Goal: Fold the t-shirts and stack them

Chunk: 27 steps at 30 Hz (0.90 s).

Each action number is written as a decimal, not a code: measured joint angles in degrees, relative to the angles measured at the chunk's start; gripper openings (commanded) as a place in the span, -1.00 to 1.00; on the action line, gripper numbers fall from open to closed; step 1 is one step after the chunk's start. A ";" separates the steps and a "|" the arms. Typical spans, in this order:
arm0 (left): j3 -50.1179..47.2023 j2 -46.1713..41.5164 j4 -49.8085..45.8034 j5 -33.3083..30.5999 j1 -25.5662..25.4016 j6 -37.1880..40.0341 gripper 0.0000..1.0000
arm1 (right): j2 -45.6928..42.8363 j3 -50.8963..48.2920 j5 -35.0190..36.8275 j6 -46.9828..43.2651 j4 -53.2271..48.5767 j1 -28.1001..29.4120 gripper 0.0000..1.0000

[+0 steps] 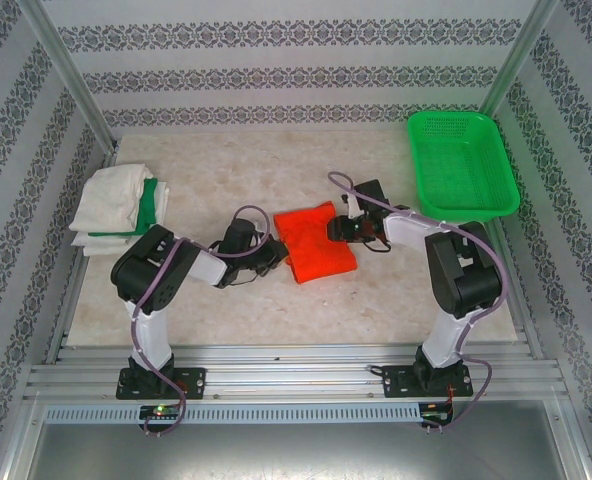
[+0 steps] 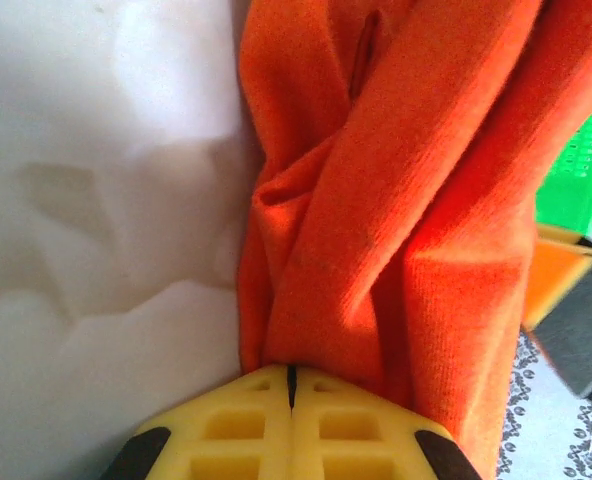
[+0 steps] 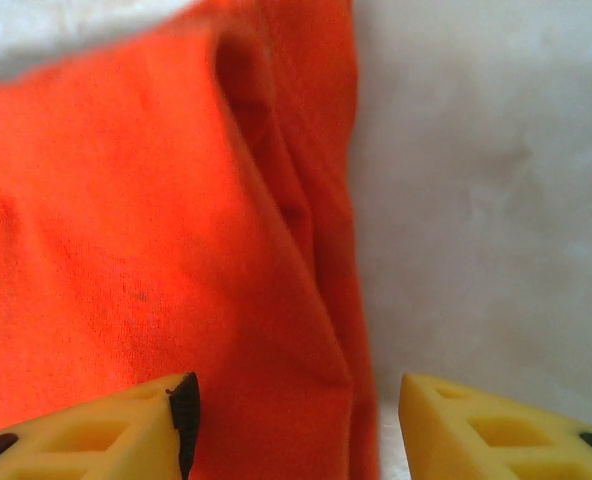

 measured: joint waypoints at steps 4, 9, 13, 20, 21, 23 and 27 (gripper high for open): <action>0.33 0.46 0.79 -0.33 -0.61 -0.55 -0.96 | -0.15 -2.89 -1.53 2.62 2.97 -0.02 0.25; 0.37 0.02 0.37 -0.68 -0.79 0.37 -0.60 | -3.10 -6.43 -2.16 3.50 5.57 -2.10 0.50; 0.31 -3.63 -4.02 -4.35 -1.27 3.45 -0.31 | -3.39 -6.80 -3.15 3.21 5.57 -4.52 0.36; -5.01 -15.65 -12.46 -14.23 -1.36 8.44 0.39 | -3.48 -10.34 -6.01 7.04 11.45 -4.17 0.13; -5.77 -17.49 -13.70 -15.47 -1.36 8.96 0.55 | -3.48 -10.88 -5.77 8.07 12.70 -3.91 0.11; -6.14 -19.76 -16.13 -17.14 -1.36 9.60 0.78 | -3.48 -11.91 -5.42 10.16 15.39 -2.89 0.08; -4.92 -20.46 -20.22 -18.05 -1.38 10.78 0.87 | -3.23 -13.05 -6.47 14.21 19.47 2.60 0.02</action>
